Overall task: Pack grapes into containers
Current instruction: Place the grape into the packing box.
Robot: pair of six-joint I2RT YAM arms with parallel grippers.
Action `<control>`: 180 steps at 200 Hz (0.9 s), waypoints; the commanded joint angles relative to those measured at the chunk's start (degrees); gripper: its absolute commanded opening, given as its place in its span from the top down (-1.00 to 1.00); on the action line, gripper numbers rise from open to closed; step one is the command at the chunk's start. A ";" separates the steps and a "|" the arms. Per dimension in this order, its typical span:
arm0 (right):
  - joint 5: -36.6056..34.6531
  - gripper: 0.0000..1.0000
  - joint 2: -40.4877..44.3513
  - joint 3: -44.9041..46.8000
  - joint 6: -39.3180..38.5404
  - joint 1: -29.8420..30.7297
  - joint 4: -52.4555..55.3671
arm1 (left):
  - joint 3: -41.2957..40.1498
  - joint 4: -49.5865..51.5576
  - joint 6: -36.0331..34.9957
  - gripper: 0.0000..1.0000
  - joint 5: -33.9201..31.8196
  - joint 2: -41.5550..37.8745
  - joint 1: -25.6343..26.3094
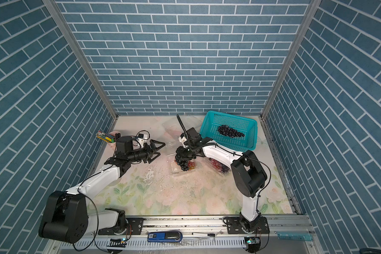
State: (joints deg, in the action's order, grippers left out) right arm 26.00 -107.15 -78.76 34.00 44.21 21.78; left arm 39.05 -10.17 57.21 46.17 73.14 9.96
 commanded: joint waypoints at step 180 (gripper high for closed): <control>-14.55 -0.08 3.10 -2.35 -8.68 1.94 8.88 | 0.11 0.55 -1.94 -0.99 -0.31 1.28 -0.64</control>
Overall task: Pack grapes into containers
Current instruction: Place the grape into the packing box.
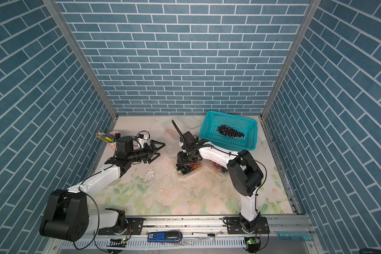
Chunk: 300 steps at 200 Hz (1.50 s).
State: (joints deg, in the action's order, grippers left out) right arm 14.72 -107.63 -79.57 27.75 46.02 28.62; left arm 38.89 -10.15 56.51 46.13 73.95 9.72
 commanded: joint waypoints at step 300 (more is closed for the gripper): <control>-31.63 -0.26 -6.86 -4.60 -3.88 5.45 9.05 | -3.99 -2.17 0.07 -0.99 -0.04 1.26 -1.72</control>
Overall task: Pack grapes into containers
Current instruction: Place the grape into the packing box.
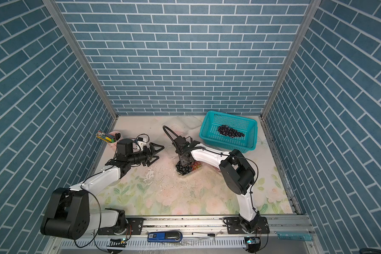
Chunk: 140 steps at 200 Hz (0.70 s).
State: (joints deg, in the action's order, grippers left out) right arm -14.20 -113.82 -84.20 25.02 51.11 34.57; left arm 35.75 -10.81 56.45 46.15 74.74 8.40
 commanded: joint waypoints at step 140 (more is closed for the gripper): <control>-0.04 -0.69 10.82 0.86 -1.20 -0.33 2.37 | 1.98 -10.68 2.32 -0.99 -3.65 14.90 2.12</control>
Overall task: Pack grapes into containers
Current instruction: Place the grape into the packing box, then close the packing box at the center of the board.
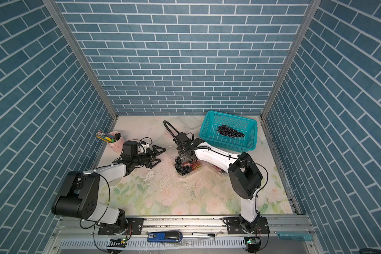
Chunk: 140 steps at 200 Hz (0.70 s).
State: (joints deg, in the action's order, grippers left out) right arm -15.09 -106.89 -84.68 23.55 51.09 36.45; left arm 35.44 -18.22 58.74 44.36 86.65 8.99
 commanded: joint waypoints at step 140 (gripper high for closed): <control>23.36 -0.89 12.82 19.31 11.20 -8.65 -17.35 | 11.62 -16.86 6.26 -0.99 -6.31 18.35 8.19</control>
State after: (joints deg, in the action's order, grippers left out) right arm 5.08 -94.72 -66.04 31.38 43.33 21.32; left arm 46.48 -31.07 63.11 38.72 103.28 16.56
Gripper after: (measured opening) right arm 0.942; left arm 0.995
